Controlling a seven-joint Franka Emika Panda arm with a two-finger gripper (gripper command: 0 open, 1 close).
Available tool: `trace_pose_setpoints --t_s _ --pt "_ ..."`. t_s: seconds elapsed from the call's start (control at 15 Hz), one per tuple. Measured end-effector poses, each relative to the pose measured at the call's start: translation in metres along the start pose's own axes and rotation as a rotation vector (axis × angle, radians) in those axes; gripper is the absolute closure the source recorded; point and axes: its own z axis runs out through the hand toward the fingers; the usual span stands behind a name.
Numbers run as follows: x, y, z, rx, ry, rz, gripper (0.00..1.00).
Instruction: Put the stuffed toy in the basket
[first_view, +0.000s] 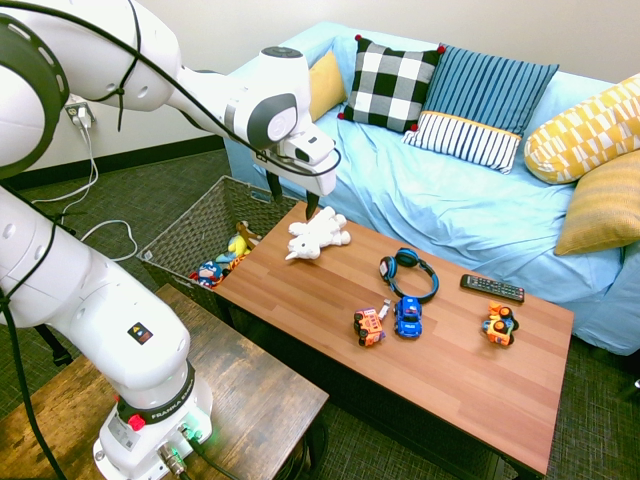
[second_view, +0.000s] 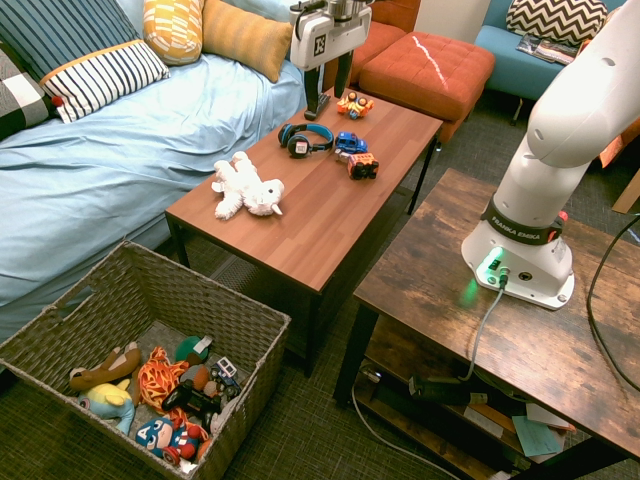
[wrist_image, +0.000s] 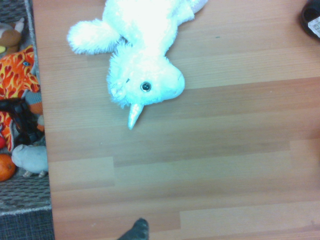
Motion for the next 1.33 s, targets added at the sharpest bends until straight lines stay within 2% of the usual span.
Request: trace_pose_setpoints --t_s 0.4,0.73,1.33 --pt "0.011 -0.009 0.012 0.016 0.060 0.006 0.00" --pt "0.034 -0.057 0.038 0.003 0.076 -0.015 0.00" --pt "0.056 -0.146 0.167 -0.026 0.004 -0.037 0.00"
